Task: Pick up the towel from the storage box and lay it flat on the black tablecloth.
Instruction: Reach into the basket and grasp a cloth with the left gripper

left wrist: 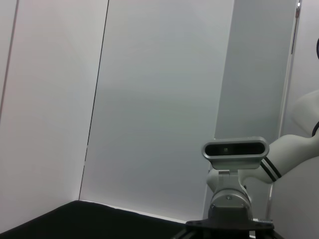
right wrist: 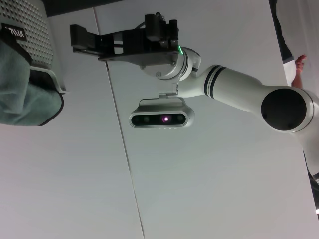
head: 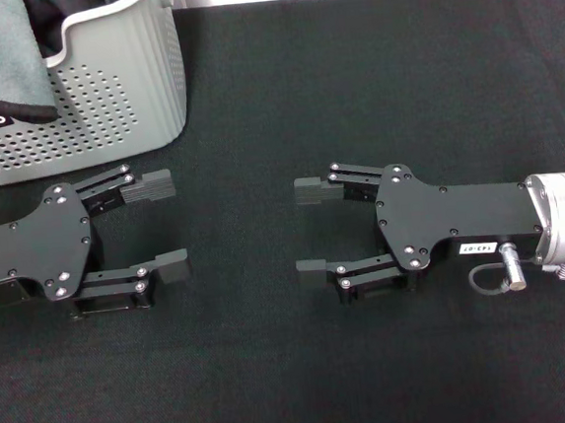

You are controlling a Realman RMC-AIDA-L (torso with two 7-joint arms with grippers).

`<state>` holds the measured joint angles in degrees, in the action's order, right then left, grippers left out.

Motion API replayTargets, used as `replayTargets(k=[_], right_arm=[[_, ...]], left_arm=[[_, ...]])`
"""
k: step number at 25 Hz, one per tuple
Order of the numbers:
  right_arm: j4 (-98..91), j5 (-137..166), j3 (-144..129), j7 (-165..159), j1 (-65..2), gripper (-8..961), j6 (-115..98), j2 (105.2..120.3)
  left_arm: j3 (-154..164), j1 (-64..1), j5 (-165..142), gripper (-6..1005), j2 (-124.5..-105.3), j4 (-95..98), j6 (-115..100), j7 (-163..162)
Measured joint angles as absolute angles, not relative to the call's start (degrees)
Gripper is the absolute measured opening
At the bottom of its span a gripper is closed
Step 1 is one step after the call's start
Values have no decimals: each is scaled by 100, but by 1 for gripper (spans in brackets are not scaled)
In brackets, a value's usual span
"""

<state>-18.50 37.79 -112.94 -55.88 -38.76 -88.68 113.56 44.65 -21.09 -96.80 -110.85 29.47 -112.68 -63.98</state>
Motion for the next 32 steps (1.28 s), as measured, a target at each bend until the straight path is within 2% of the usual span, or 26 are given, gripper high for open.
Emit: replayTargets(k=[13, 21, 29, 32], right_arm=[[-1870, 3745, -11280, -5468, -3832, 885, -8871, 11371], [-1830, 3752, -11143, -5400, -3716, 885, -8850, 11378], [-1773, 3772, -11007, -5297, -3655, 885, -8684, 11394], [-1773, 3774, -11005, -5293, -3655, 885, -8566, 11397]], left_arm=[[4421, -2056, -9658, 870, -11098, 2935, -11175, -6409], [2714, -2008, -9644, 871, -11164, 3203, -10878, -7369], [1081, -1762, -9668, 871, -11424, 5287, -10557, -9020], [750, -1674, -9648, 870, -11605, 6218, -10029, -9514]])
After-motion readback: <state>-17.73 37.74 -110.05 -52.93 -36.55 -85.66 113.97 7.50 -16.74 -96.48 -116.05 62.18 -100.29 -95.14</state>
